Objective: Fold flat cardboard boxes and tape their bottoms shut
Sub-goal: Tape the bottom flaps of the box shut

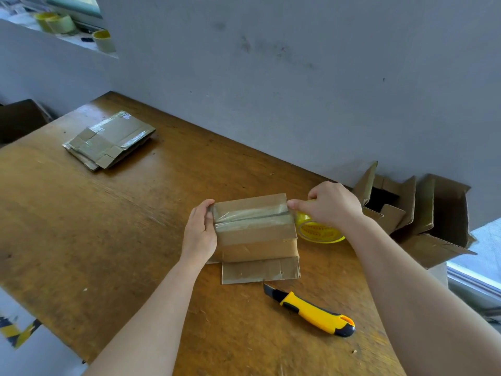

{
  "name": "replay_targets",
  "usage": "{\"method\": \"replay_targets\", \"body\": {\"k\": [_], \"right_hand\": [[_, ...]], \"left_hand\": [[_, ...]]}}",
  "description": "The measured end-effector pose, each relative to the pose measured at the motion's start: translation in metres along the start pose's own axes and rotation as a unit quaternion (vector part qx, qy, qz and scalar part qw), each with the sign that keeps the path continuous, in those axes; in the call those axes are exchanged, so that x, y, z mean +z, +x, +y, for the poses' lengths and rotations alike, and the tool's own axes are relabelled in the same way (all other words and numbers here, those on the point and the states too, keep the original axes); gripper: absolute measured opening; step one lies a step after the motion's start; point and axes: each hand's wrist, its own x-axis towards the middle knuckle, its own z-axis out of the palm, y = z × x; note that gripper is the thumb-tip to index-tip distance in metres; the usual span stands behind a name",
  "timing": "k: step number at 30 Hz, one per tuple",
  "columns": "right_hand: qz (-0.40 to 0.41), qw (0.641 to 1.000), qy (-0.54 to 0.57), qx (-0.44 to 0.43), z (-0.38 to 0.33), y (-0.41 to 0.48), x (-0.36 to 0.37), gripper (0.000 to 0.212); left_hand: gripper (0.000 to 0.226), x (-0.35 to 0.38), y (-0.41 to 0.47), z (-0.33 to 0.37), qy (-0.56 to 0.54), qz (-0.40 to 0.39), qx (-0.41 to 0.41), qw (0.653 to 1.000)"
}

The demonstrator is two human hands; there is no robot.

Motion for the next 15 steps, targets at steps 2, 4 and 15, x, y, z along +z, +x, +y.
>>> {"method": "replay_targets", "body": {"k": [2,4,15], "right_hand": [[-0.011,1.000,0.017,0.010,0.001,0.003,0.004,0.065],[-0.024,0.999,0.033,0.023,0.004,0.004,0.007,0.065],[-0.033,0.994,0.044,0.096,0.037,-0.018,0.043,0.056]], "left_hand": [[0.036,-0.001,-0.001,0.000,-0.008,0.003,-0.004,1.000],[0.043,-0.002,-0.001,0.003,-0.020,-0.005,-0.011,1.000],[0.031,0.016,0.010,0.021,-0.043,-0.059,-0.004,0.997]]}}
